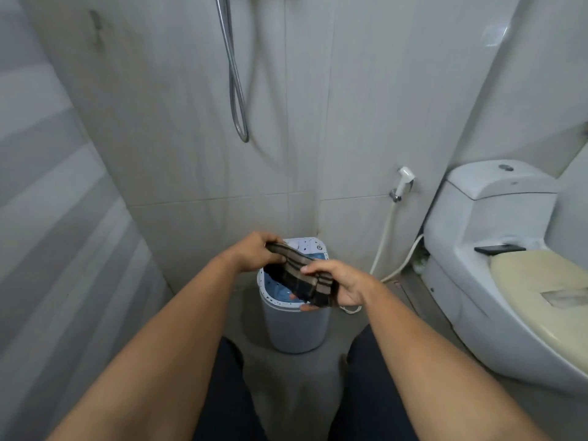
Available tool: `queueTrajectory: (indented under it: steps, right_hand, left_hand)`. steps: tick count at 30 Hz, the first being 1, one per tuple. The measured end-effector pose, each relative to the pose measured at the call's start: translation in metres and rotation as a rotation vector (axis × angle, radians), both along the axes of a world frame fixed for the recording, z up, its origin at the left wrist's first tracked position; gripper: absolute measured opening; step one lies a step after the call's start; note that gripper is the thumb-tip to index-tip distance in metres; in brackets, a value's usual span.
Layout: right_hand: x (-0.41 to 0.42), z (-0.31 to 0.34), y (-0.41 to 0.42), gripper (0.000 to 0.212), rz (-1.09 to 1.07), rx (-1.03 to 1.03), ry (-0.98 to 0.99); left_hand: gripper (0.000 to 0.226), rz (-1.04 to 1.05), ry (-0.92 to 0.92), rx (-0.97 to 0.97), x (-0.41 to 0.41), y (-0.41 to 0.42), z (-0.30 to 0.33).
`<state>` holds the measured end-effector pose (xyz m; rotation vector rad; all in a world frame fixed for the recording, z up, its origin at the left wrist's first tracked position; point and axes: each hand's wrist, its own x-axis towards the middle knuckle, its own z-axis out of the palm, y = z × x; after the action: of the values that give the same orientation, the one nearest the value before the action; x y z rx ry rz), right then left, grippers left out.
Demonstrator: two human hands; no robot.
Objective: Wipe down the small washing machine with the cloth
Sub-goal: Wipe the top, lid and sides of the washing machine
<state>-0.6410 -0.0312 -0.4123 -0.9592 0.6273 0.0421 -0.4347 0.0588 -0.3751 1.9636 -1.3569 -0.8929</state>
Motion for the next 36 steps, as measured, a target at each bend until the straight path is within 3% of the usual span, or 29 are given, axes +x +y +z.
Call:
queueTrajectory:
  steps: [3,7,10,12,14,17,21,27,31,34,36]
  right_hand:
    - [0.003,-0.033,0.008,0.045,-0.093,0.229,-0.068]
    - [0.026,-0.1,-0.001,0.051,-0.317,0.391,-0.064]
    - [0.048,-0.148,-0.026,0.063,-0.501,0.523,0.005]
    - [0.07,-0.17,-0.05,0.06,-0.584,0.482,0.086]
    - [0.097,-0.18,-0.081,0.046,-0.589,0.264,0.17]
    - [0.148,-0.175,-0.127,0.035,-0.527,-0.218,0.247]
    - [0.221,-0.184,-0.188,0.038,-0.342,-0.913,0.253]
    - [0.283,-0.239,-0.222,0.049,0.14,-1.655,0.449]
    - [0.267,-0.262,-0.199,0.048,0.427,-1.943,0.367]
    - [0.254,-0.267,-0.194,0.047,0.445,-2.054,0.333]
    - [0.255,-0.26,-0.202,0.044,0.358,-1.969,0.437]
  left_hand:
    - [0.027,0.036,0.002,0.08,0.004,-0.004,-0.035]
    - [0.051,0.282,0.059,0.105,0.018,-0.012,-0.092]
    - [0.048,0.434,0.132,0.166,0.046,-0.024,-0.149]
    - [0.044,0.528,0.183,0.188,0.065,-0.033,-0.185]
    - [0.041,0.639,0.252,0.19,0.083,-0.043,-0.218]
    - [0.039,0.723,0.335,0.221,0.104,-0.057,-0.258]
    - [0.033,0.776,0.417,0.2,0.124,-0.076,-0.298]
    - [0.014,0.777,0.559,0.215,0.131,-0.093,-0.335]
    - [0.02,0.758,0.651,0.197,0.131,-0.106,-0.344]
    - [0.016,0.776,0.672,0.182,0.132,-0.108,-0.344]
    - [0.014,0.781,0.672,0.175,0.131,-0.108,-0.343]
